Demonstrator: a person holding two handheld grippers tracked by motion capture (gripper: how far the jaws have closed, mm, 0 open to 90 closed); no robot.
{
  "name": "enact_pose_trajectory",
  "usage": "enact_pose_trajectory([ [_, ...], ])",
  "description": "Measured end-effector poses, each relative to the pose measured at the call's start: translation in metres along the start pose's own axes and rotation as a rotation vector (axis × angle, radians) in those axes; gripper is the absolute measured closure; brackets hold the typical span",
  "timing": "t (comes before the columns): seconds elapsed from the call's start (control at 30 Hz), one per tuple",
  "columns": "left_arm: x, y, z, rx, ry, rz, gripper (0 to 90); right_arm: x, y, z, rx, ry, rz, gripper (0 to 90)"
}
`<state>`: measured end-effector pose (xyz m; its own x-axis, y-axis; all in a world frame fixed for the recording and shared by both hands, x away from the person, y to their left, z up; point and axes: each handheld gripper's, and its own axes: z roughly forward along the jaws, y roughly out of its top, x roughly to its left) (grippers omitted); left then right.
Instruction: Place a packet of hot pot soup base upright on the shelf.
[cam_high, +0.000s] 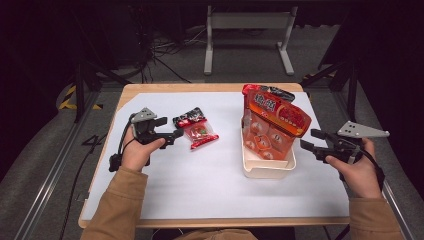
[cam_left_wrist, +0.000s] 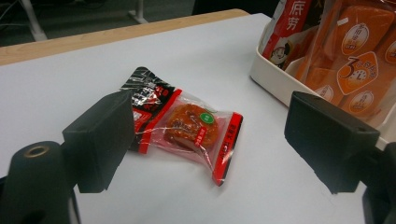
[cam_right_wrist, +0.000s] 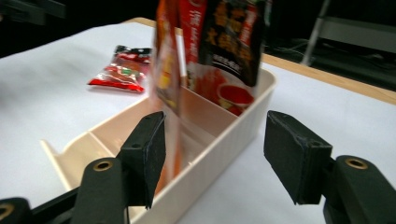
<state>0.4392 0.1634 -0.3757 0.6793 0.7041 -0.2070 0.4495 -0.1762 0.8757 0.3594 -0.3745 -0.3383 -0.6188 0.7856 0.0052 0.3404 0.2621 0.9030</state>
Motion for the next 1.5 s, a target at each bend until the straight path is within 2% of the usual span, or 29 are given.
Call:
enact_pose_trajectory([
  [0.03,0.000,0.000,0.000,0.000,0.000,0.000,17.4,0.000,0.000,0.000,0.000,0.000,0.000,39.0],
  [0.07,-0.001,0.000,0.001,0.003,0.000,0.007,17.9,-0.002,-0.002,0.000,-0.001,-0.028,0.019,37.8],
  [0.17,-0.004,-0.001,0.005,0.009,0.003,0.006,18.5,-0.005,-0.003,0.000,-0.004,-0.048,0.035,37.6],
  [0.4,-0.012,-0.004,0.016,0.037,0.002,0.022,19.6,-0.009,-0.007,0.007,0.019,-0.098,0.037,37.3],
  [0.7,-0.014,-0.015,0.035,0.073,0.020,0.022,19.4,-0.009,-0.009,0.014,0.020,-0.092,0.041,36.4],
  [0.87,-0.014,-0.025,0.049,0.116,0.026,0.017,19.0,-0.008,-0.009,0.016,0.014,-0.087,0.033,35.5],
  [0.9,-0.013,-0.026,0.051,0.128,0.029,0.026,19.0,-0.008,-0.008,0.016,0.010,-0.085,0.035,35.2],
  [1.2,-0.015,-0.036,0.067,0.163,0.044,0.014,19.0,-0.008,-0.010,0.018,0.012,-0.080,0.040,34.3],
  [1.33,-0.015,-0.040,0.076,0.180,0.066,0.021,19.1,-0.008,-0.010,0.020,0.014,-0.077,0.045,33.8],
  [1.5,-0.013,-0.042,0.081,0.193,0.073,0.024,19.5,-0.008,-0.010,0.021,0.017,-0.075,0.040,33.5],
])
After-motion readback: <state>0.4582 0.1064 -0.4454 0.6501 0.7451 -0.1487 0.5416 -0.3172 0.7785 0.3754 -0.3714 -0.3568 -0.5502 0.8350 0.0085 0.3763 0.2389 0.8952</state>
